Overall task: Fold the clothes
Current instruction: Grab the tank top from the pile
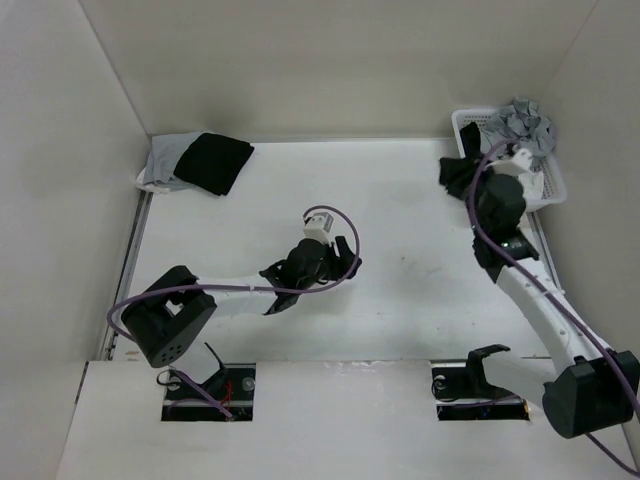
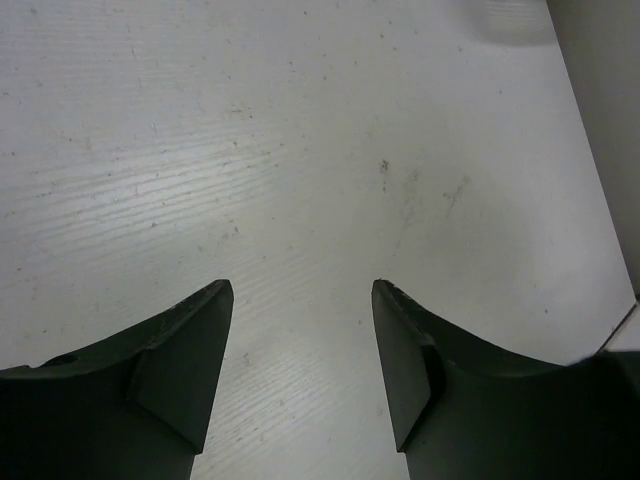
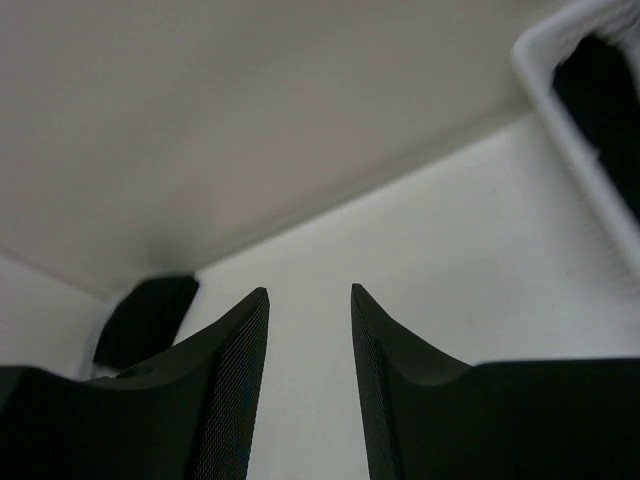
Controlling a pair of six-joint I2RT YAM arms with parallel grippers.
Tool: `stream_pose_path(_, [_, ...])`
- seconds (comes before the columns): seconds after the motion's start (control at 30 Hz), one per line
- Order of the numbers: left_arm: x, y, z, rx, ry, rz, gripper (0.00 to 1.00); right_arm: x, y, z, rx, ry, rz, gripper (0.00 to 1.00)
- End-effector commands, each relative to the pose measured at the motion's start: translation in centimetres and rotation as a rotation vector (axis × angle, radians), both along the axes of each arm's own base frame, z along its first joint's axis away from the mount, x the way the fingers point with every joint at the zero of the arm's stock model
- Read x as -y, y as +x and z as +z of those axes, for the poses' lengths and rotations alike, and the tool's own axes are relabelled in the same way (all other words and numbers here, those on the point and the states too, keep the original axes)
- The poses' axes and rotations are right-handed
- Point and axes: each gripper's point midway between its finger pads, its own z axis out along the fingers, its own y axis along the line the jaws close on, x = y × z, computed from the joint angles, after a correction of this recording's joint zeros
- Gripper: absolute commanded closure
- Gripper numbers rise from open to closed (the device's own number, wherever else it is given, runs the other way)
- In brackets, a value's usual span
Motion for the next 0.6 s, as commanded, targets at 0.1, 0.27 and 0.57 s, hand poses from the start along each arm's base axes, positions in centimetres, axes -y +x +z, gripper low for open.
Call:
stream_pose_path(0.1, [1.2, -1.9, 2.2, 0.095, -0.036, -0.08, 0.43, 12.2, 3.6, 3.9, 0.0, -0.007, -0.355, 0.71])
stream_pose_path(0.27, [1.6, -2.4, 1.8, 0.099, -0.039, -0.098, 0.44, 19.1, 8.3, 0.2, -0.133, -0.001, -0.497, 0.96])
stream_pose_path(0.57, [2.0, -2.7, 1.5, 0.098, -0.053, -0.115, 0.44, 27.6, 15.3, -6.4, -0.302, 0.006, -0.566, 0.6])
